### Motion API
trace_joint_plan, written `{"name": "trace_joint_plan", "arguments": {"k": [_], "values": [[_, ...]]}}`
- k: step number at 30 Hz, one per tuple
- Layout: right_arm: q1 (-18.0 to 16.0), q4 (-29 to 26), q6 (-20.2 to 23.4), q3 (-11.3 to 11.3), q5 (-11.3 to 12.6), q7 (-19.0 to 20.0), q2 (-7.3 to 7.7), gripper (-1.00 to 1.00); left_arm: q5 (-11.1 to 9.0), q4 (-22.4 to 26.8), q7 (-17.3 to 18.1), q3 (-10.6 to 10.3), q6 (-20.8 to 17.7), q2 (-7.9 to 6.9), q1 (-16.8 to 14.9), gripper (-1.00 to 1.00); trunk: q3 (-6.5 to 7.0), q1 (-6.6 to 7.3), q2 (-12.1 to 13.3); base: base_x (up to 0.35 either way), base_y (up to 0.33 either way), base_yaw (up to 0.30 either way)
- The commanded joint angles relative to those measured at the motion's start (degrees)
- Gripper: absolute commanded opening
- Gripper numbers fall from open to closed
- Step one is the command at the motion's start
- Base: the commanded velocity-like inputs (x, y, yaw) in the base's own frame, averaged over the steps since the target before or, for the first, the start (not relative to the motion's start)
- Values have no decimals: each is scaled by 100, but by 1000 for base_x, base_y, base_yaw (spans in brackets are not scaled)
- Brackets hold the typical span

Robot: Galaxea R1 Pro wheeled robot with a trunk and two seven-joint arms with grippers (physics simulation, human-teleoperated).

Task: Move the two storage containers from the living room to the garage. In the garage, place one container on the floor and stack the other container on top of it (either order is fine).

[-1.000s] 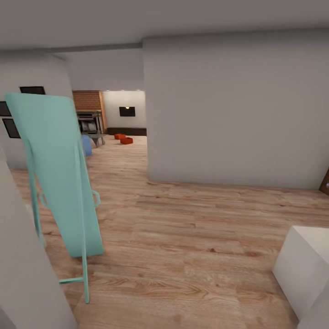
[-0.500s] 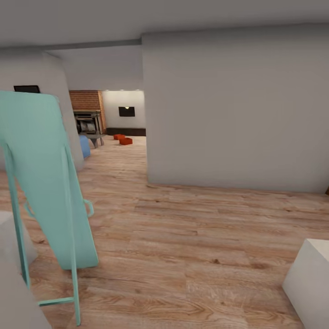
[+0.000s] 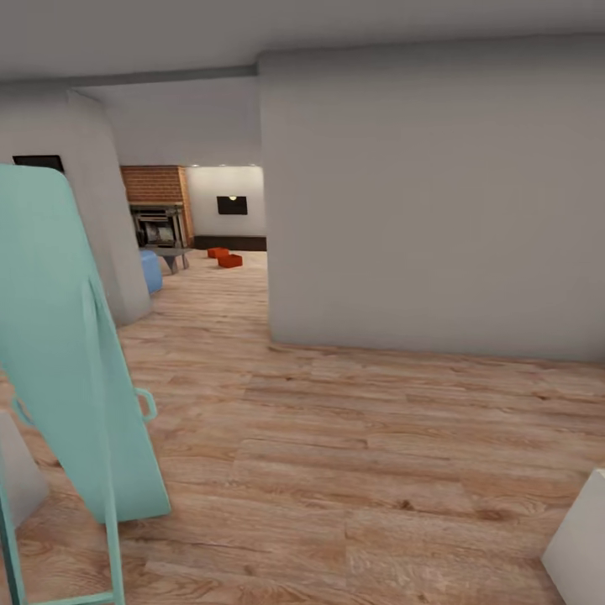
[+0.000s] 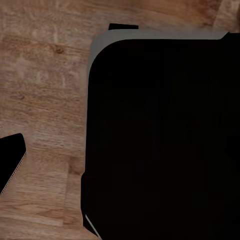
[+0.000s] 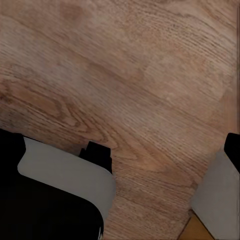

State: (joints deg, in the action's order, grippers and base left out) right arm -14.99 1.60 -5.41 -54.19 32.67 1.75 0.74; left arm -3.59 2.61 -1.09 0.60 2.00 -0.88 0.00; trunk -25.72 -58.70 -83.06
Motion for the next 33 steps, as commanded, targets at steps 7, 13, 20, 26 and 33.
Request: {"name": "trace_joint_plan", "arguments": {"k": [7, 13, 20, 26, 33], "values": [[-4, 16, -30, -48, 55, 18, -3, 100, -40, 3, -6, 2, 11, 1, 0, 100, -5, -3, -2, 323, 0, 0], [-4, 16, -30, -48, 55, 18, -3, 100, -40, 3, -6, 2, 10, 1, 0, 100, -5, -3, -2, 323, 0, 0], [-4, 16, -30, -48, 55, 18, -3, 100, -43, 3, -6, 2, 10, 1, 0, 100, -5, -3, -2, 324, 0, 0], [-4, 16, -30, -48, 55, 18, -3, 100, -39, 3, -6, 2, 11, 1, 0, 100, -5, -3, -2, 324, 0, 0], [-4, 16, -30, -48, 55, 18, -3, 100, -41, 3, -6, 2, 11, 1, 0, 100, -5, -3, -2, 324, 0, 0]]}}
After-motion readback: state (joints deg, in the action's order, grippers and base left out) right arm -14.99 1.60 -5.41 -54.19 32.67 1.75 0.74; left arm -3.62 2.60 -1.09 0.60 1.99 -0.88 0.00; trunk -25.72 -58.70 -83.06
